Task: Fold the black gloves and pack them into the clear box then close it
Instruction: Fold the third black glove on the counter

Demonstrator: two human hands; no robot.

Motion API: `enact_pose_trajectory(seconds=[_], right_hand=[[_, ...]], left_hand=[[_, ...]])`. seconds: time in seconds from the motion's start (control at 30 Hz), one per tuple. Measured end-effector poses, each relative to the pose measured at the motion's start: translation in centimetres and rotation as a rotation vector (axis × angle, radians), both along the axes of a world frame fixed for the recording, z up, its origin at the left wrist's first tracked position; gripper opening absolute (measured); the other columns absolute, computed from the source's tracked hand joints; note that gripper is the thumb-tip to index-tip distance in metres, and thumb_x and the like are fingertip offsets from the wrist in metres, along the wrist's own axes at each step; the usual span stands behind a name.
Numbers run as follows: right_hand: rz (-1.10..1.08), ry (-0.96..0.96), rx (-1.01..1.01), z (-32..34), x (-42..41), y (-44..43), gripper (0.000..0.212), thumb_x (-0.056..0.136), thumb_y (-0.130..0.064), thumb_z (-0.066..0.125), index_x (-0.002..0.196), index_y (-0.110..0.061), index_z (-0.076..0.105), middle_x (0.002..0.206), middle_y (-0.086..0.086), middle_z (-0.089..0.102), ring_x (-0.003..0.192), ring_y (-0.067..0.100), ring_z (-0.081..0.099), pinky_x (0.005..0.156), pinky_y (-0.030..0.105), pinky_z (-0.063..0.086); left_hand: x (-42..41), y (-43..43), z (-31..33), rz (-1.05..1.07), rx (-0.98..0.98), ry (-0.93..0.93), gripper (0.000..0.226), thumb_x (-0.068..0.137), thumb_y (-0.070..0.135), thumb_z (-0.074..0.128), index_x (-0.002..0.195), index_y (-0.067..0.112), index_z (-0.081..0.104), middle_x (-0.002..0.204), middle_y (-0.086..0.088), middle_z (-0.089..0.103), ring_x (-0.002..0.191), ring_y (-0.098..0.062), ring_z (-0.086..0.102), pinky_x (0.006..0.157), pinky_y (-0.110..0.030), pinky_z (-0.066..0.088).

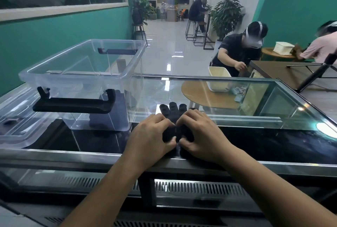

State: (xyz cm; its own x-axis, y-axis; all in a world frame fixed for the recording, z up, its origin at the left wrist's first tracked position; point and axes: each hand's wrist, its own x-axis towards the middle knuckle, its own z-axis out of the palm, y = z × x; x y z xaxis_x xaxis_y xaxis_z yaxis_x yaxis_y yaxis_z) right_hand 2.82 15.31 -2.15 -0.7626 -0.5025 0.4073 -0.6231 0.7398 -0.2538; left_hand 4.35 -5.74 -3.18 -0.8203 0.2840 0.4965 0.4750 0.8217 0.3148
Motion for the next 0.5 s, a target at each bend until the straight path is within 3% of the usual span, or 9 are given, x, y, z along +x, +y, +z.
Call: enact_pose_trajectory(seconds=[0.17, 0.3, 0.5], right_hand=[[-0.006, -0.024, -0.030, 0.10, -0.12, -0.06, 0.020, 0.082, -0.031, 0.061, 0.101, -0.025, 0.058, 0.100, -0.007, 0.058, 0.096, 0.018, 0.052, 0.088, 0.038, 0.046], [-0.008, -0.077, -0.161, 0.13, -0.29, 0.27, 0.013, 0.089, -0.028, 0.062, 0.101, -0.026, 0.061, 0.094, -0.008, 0.064, 0.092, 0.015, 0.054, 0.087, 0.035, 0.046], [-0.046, -0.130, -0.264, 0.17, -0.46, 0.44, 0.010, 0.100, -0.026, 0.068, 0.109, -0.023, 0.065, 0.088, -0.019, 0.061, 0.084, -0.002, 0.056, 0.076, 0.023, 0.046]], left_hand=[[0.05, 0.02, -0.05, 0.010, 0.046, -0.014, 0.033, 0.085, 0.046, 0.060, 0.110, 0.032, 0.077, 0.103, 0.014, 0.071, 0.091, -0.011, 0.067, 0.075, -0.039, 0.060], [-0.01, -0.38, 0.11, -0.001, 0.208, -0.093, 0.017, 0.095, 0.037, 0.070, 0.111, 0.033, 0.074, 0.098, 0.017, 0.075, 0.088, -0.005, 0.070, 0.079, -0.035, 0.060], [-0.21, -0.73, 0.24, 0.035, 0.362, -0.202, 0.007, 0.099, 0.036, 0.068, 0.106, 0.038, 0.069, 0.085, 0.015, 0.074, 0.079, -0.003, 0.070, 0.072, -0.033, 0.060]])
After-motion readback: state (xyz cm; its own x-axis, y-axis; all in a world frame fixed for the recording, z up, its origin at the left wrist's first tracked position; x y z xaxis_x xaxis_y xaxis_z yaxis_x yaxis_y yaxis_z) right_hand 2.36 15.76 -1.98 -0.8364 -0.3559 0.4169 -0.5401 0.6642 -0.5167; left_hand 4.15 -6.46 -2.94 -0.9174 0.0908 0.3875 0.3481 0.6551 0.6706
